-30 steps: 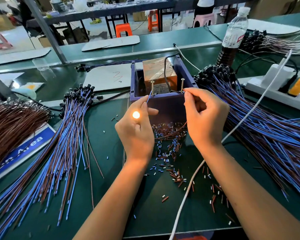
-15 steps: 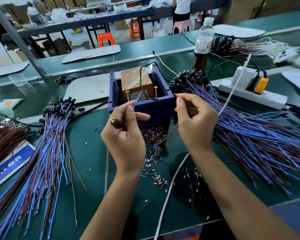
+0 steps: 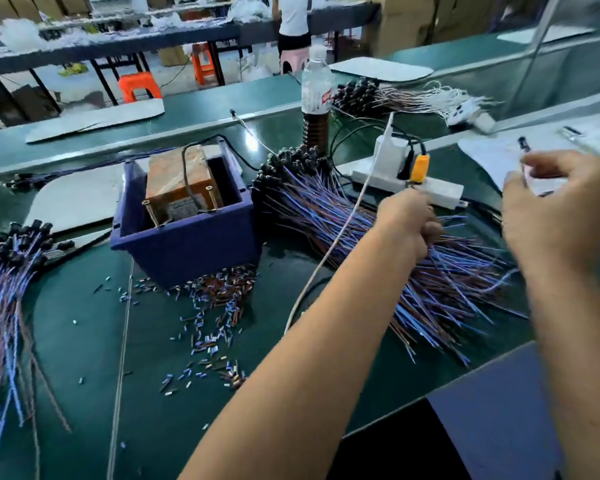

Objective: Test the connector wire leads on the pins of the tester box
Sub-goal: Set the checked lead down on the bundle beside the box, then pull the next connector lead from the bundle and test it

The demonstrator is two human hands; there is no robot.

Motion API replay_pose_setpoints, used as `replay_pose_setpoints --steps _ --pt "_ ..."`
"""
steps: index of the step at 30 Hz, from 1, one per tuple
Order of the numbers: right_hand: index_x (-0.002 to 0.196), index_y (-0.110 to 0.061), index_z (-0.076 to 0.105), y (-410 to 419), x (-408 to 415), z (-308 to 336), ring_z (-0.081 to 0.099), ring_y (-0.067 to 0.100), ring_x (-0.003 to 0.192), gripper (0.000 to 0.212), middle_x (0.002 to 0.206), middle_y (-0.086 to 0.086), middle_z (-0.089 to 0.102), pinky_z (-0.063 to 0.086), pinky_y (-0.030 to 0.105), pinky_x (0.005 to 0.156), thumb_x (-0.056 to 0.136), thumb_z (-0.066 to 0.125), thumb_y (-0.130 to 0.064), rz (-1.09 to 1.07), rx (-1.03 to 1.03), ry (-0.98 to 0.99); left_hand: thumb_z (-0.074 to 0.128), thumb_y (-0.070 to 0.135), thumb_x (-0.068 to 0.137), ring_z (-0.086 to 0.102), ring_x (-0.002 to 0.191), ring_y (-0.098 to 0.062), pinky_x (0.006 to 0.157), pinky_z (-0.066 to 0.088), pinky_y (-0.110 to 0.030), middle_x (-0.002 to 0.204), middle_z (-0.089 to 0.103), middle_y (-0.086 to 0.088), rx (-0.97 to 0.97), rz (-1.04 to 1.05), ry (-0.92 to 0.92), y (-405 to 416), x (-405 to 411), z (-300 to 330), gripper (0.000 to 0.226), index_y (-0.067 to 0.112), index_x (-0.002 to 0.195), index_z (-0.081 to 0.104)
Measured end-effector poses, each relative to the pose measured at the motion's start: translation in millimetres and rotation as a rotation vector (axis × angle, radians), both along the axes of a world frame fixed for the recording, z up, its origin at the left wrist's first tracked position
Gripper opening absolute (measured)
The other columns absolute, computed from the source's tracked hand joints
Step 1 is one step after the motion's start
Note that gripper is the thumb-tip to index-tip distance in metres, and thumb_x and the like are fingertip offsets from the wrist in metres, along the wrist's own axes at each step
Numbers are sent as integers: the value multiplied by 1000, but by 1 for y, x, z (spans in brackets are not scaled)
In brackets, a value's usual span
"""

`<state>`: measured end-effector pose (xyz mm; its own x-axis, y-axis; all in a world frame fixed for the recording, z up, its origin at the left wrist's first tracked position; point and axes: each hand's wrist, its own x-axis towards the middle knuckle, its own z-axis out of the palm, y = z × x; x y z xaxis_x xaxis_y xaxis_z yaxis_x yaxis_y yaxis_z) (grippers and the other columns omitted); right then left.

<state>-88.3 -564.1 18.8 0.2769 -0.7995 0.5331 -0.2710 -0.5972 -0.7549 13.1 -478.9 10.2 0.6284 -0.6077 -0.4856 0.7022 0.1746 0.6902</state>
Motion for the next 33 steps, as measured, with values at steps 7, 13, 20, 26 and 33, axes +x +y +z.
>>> replay_pose_setpoints --steps 7,13,20,26,33 --pt "130 -20 69 31 23 -9 51 37 113 42 120 13 67 40 45 90 102 51 -45 230 -343 364 28 0 106 21 24 -3 28 18 -13 70 51 -10 -155 257 66 9 33 6 36 0 77 49" --pt "137 -30 64 46 52 -19 55 28 126 41 125 5 72 30 49 107 106 44 -49 577 -325 594 33 8 111 40 55 -8 41 37 -11 81 57 -15 -368 476 28 38 63 11 31 3 89 54" --pt "114 -19 78 40 62 -19 70 24 88 18 99 7 78 52 31 78 97 72 -24 710 -303 400 43 16 111 57 71 -12 60 50 -19 95 66 -12 -131 537 -259 68 86 19 28 5 101 67" --pt "94 -22 74 28 58 -21 61 20 68 10 74 -2 66 37 25 58 97 73 -31 601 -301 383 65 37 101 47 49 -12 55 41 -25 61 62 1 829 537 -1089 94 104 7 39 13 70 69" --pt "109 -13 81 51 63 -31 61 30 100 22 104 10 75 51 38 88 94 76 -27 502 -407 470 64 35 99 53 57 -24 62 50 -34 66 65 -11 1036 210 -1215 112 82 4 43 -4 84 72"
